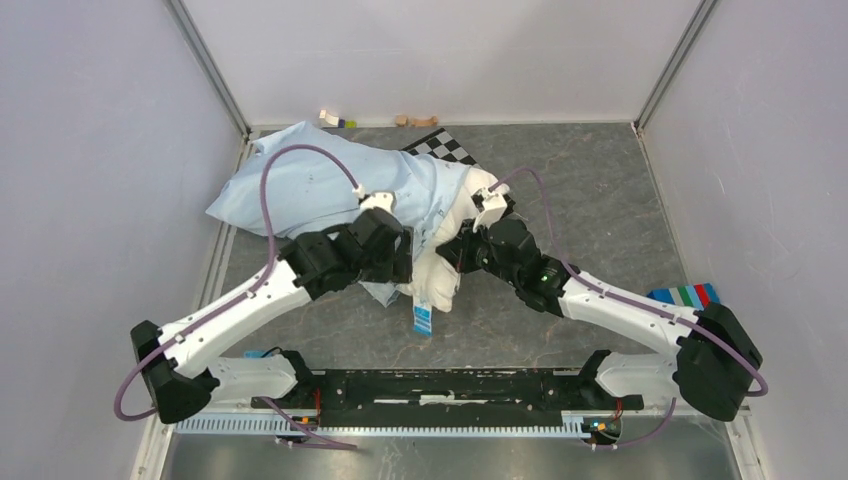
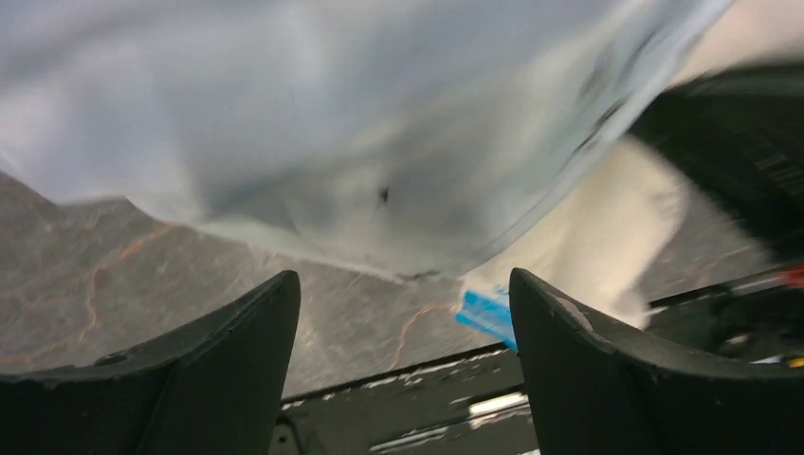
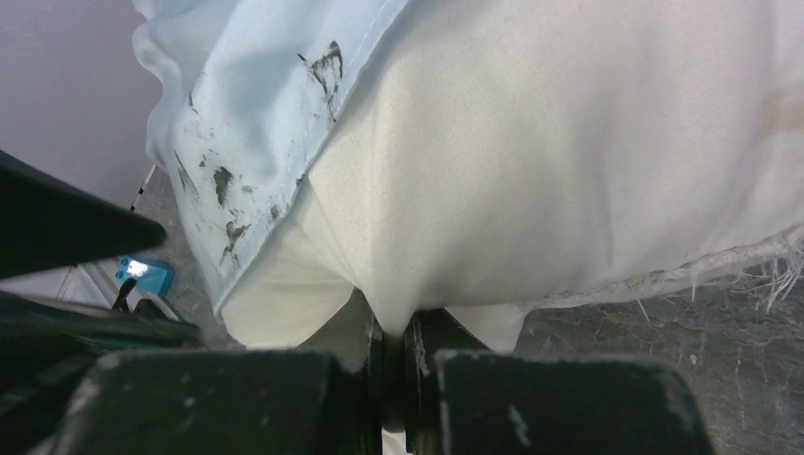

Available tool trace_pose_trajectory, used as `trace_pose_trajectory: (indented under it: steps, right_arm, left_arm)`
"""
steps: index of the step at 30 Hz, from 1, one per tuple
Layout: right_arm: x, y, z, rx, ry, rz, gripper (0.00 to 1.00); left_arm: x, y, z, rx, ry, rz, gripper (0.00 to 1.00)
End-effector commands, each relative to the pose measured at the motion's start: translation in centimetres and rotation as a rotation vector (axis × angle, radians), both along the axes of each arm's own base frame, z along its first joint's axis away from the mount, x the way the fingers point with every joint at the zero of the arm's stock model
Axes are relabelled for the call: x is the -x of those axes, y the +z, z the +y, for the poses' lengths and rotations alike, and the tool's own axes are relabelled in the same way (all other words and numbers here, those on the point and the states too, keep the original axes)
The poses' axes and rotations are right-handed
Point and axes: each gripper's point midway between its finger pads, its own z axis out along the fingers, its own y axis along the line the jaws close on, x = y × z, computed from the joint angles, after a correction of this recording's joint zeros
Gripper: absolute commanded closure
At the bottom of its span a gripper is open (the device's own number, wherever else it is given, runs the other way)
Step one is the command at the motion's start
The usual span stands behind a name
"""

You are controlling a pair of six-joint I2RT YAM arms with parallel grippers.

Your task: Put the pillow into the pillowcase

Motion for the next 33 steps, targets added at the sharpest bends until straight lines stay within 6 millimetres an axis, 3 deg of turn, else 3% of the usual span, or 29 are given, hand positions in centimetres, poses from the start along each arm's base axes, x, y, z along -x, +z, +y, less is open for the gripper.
trace_pose_trajectory:
  steps: [1, 6, 9, 14, 17, 22, 24, 26, 27, 29, 33]
  right_arm:
    - [-1.7, 6.3, 1.9, -0.119, 0.006, -0.119, 1.0]
    - [-1.8, 6.9, 2.3, -0.12, 0.02, -0.126, 1.0]
    - [-1.7, 7.2, 2.4, -0.124, 0.027, -0.127, 1.0]
    - [-1.5, 7.2, 2.1, -0.118, 0.026, -0.129, 1.0]
    - [-1.5, 7.4, 1.8, -0.118, 0.019, -0.136, 1.0]
    - [-1.4, 7.6, 1.6, -0.118, 0.011, -0.142, 1.0]
    - [-1.4, 7.7, 1.5, -0.116, 0.007, -0.147, 1.0]
    - [-1.6, 7.8, 1.2, -0.106, -0.003, -0.15, 1.0]
    - [-1.6, 7.8, 1.1, -0.099, -0.009, -0.155, 1.0]
    - [-1.7, 8.0, 0.9, -0.089, -0.025, -0.168, 1.0]
    - [-1.4, 8.2, 1.7, -0.057, -0.031, -0.19, 1.0]
  left_arm:
    - [1.6, -5.2, 1.8, -0.116, 0.095, 0.031, 0.12]
    - [1.3, -8.3, 2.7, -0.113, 0.246, -0.012, 0.08]
    - [-0.1, -8.3, 4.4, -0.111, 0.386, -0.103, 0.07]
    - [-1.7, -8.8, 4.6, -0.144, 0.435, -0.189, 0.1]
    - [-2.2, -9.7, 3.9, -0.116, 0.431, -0.207, 0.17]
    - [-2.4, -9.5, 4.7, -0.103, 0.471, -0.242, 0.39]
    - [-2.3, -8.8, 4.6, -0.09, 0.455, -0.248, 0.62]
    - [-1.8, -7.4, 4.1, -0.076, 0.405, -0.25, 0.93]
    - [-1.5, -6.4, 3.7, -0.071, 0.367, -0.249, 0.97]
    - [-0.4, -4.7, 2.2, -0.059, 0.241, -0.236, 0.98]
    - [2.8, 0.6, -2.6, 0.037, -0.077, -0.281, 0.97]
